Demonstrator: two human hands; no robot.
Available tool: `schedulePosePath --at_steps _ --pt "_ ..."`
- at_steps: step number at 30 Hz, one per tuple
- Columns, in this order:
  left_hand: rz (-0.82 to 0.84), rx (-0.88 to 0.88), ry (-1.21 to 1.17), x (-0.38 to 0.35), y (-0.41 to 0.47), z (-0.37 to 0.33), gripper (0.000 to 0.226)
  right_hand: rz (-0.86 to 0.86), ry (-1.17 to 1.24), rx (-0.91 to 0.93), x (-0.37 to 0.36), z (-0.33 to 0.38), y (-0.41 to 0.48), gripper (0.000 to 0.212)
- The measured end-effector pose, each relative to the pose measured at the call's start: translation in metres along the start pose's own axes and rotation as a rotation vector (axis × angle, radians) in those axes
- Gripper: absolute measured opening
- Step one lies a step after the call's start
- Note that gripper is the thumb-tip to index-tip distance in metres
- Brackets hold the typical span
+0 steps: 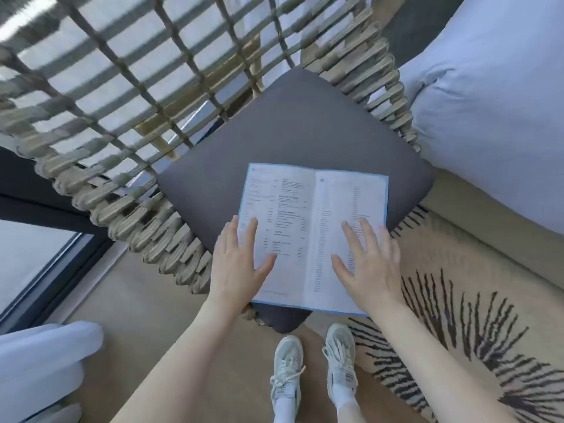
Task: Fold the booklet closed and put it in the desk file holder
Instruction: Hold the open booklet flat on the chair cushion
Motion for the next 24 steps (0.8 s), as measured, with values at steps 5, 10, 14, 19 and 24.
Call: schedulePosePath --at_steps 5,10,14,19,24 --pt "-0.033 0.026 0.041 -0.037 0.015 0.017 0.082 0.035 -0.049 -0.104 -0.047 -0.009 0.001 0.077" --pt "-0.074 0.012 0.053 -0.049 0.015 0.021 0.081 0.026 -0.03 -0.116 -0.063 -0.013 0.0 0.078" --pt "-0.076 0.015 0.028 -0.047 0.014 0.019 0.08 0.033 -0.062 -0.142 -0.061 -0.014 0.0 0.077" --pt "-0.072 0.03 0.009 -0.044 0.017 0.017 0.08 0.037 -0.069 -0.215 -0.059 -0.015 -0.003 0.077" --pt "-0.081 0.098 -0.05 -0.04 0.019 0.015 0.076 -0.016 -0.073 -0.189 -0.053 -0.017 0.004 0.077"
Point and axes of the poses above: each hand's wrist, its own y-axis towards the middle knuckle, its own x-axis out of the back of the hand, z = x × y, the point moved 2 cm from there along y, towards the middle knuckle, and after that the axes turned 7 degrees about -z, right-handed, at the moved point
